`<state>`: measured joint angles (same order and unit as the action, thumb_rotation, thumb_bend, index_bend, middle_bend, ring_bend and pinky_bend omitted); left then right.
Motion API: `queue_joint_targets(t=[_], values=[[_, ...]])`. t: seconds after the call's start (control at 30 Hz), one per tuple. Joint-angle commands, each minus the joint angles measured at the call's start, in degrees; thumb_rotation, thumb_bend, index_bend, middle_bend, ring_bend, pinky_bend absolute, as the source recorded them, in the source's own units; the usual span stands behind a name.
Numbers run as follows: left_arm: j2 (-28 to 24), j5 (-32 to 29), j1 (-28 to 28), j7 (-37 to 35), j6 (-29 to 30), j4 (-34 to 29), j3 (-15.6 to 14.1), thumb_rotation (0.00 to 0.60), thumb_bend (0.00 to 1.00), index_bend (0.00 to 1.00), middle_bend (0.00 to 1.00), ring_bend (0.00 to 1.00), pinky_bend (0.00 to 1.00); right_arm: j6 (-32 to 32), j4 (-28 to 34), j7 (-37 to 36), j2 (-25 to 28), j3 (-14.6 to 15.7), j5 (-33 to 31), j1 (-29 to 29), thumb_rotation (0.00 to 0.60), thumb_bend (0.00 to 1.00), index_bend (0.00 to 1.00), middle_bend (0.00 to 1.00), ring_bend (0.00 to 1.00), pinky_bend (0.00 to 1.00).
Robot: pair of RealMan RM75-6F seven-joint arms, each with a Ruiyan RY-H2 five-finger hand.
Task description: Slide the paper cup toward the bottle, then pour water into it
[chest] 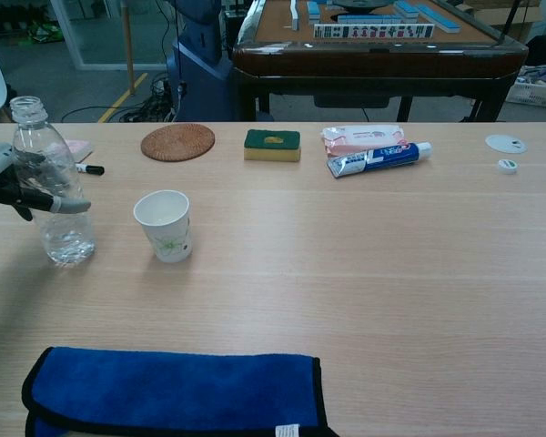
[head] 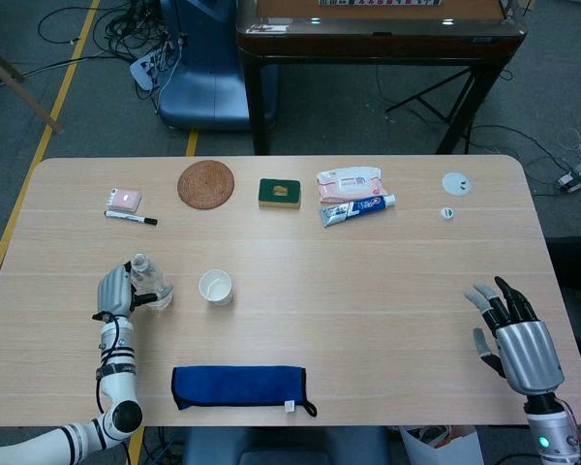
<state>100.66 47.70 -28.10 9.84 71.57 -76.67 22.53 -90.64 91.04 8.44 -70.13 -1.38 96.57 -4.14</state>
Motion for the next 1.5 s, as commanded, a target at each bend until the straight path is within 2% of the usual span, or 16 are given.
queue_joint_targets(t=[0.03, 0.2, 0.4, 0.57, 0.7, 0.9, 1.5], values=[[0.31, 0.83, 0.3, -1.16, -0.01, 0.5, -0.15, 0.6, 0.0, 0.51, 0.59, 0.43, 0.5, -0.08, 0.09, -0.26, 0.11, 0.07, 0.16, 0.0, 0.6, 0.52, 0.23, 0.18, 0.04, 0.19], [0.27, 1.77, 0.55, -3.17, -0.95, 1.22, -0.18, 0.6, 0.0, 0.47, 0.56, 0.4, 0.47, -0.01, 0.05, -0.51, 0.23, 0.0, -0.01, -0.03, 0.6, 0.52, 0.23, 0.18, 0.04, 0.19], [0.07, 2.36, 1.2, -5.98, -2.05, 1.34, -0.05, 0.6, 0.0, 0.4, 0.47, 0.33, 0.42, -0.02, 0.12, -0.68, 0.35, 0.08, 0.16, -0.05, 0.6, 0.52, 0.23, 0.18, 0.04, 0.19], [-0.34, 1.65, 1.43, -6.5, -2.97, 0.96, 0.34, 0.6, 0.0, 0.31, 0.33, 0.22, 0.37, 0.28, 0.07, -0.69, 0.36, 0.02, -0.11, -0.15, 0.6, 0.52, 0.23, 0.18, 0.04, 0.19], [-0.44, 1.74, 1.46, -6.65, -3.25, 0.94, 0.32, 0.6, 0.0, 0.24, 0.26, 0.16, 0.34, 0.46, 0.13, -0.58, 0.34, -0.01, -0.24, -0.22, 0.6, 0.52, 0.23, 0.18, 0.04, 0.19], [-0.6, 1.56, 1.52, -6.65, -3.69, 0.85, 0.3, 0.6, 0.0, 0.2, 0.24, 0.14, 0.32, 0.75, 0.09, -0.69, 0.32, -0.12, -0.53, -0.37, 0.6, 0.52, 0.23, 0.18, 0.04, 0.19], [-1.44, 1.31, 1.72, -5.06, -3.73, -0.93, -0.21, 0.6, 0.0, 0.16, 0.21, 0.13, 0.3, 0.36, 0.25, -0.58, 0.32, 0.13, -0.05, -0.21, 0.6, 0.52, 0.23, 0.18, 0.04, 0.19]])
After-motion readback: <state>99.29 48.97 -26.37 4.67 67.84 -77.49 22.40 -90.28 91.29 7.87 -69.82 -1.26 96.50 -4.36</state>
